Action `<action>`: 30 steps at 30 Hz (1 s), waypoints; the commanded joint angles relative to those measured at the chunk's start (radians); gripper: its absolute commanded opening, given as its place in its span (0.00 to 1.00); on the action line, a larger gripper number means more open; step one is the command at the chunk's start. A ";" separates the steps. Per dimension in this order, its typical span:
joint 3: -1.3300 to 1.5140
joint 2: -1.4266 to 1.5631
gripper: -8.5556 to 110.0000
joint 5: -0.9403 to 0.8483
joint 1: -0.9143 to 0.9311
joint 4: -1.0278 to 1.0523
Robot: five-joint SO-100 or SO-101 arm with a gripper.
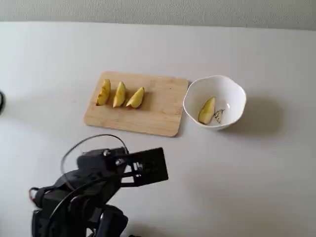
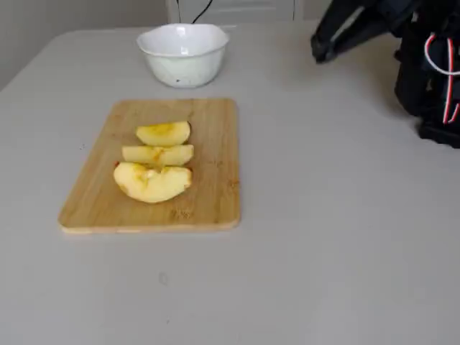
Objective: Pick up the rightmost apple slice from the cutting board and place it into the bowl
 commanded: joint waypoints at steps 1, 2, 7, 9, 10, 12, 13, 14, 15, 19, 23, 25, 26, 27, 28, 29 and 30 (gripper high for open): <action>0.094 0.003 0.07 0.017 0.015 -0.021; 0.109 0.003 0.07 0.020 0.012 -0.018; 0.149 0.003 0.07 0.041 0.023 -0.012; 0.149 0.003 0.07 0.043 0.023 -0.012; 0.149 0.003 0.07 0.044 0.026 -0.012; 0.149 0.003 0.07 0.046 0.028 -0.012; 0.149 0.003 0.07 0.046 0.028 -0.012; 0.149 0.003 0.07 0.043 0.023 -0.012; 0.149 0.003 0.07 0.040 0.018 -0.011; 0.149 0.003 0.07 0.040 0.018 -0.011; 0.149 0.003 0.07 0.040 0.018 -0.011; 0.149 0.003 0.07 0.040 0.018 -0.011; 0.149 0.003 0.07 0.040 0.018 -0.011; 0.149 0.003 0.07 0.040 0.018 -0.011; 0.149 0.003 0.07 0.040 0.018 -0.011; 0.149 0.003 0.07 0.040 0.018 -0.011; 0.149 0.003 0.07 0.040 0.018 -0.011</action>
